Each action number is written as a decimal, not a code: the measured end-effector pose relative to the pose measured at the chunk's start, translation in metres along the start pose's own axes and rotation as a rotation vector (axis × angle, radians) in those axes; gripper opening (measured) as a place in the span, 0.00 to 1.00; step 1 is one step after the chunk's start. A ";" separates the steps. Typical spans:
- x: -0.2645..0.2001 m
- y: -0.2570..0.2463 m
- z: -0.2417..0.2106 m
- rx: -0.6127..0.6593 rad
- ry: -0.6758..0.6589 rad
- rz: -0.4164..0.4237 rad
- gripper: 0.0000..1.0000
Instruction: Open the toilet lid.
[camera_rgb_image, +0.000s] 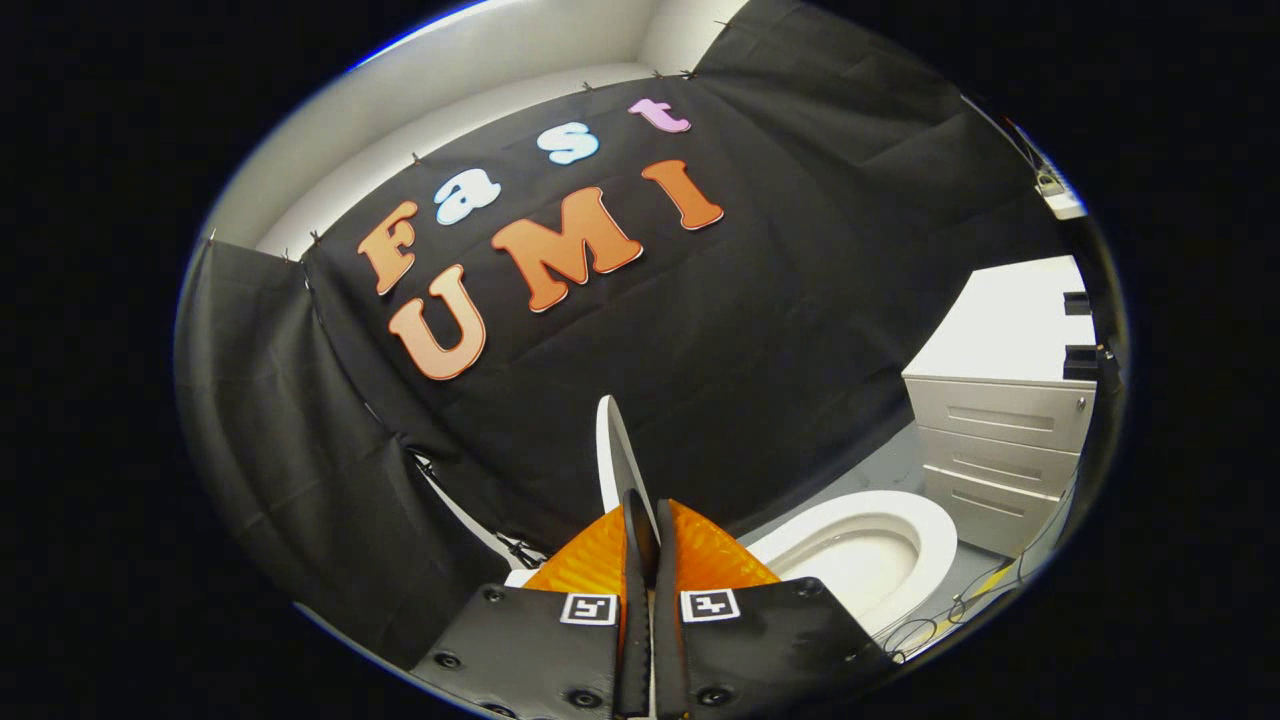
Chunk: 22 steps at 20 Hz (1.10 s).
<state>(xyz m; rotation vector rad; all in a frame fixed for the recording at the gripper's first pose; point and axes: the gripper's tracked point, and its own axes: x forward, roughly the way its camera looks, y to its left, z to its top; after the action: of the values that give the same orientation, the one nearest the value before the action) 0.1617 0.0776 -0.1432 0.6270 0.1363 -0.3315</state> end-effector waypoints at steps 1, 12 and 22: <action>0.001 0.005 -0.001 -0.013 0.003 0.000 0.10; -0.007 0.068 -0.024 -0.107 0.037 0.043 0.10; -0.012 0.118 -0.050 -0.187 0.078 0.074 0.10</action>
<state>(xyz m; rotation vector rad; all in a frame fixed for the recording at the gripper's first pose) 0.1899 0.2003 -0.1156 0.4586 0.2160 -0.2195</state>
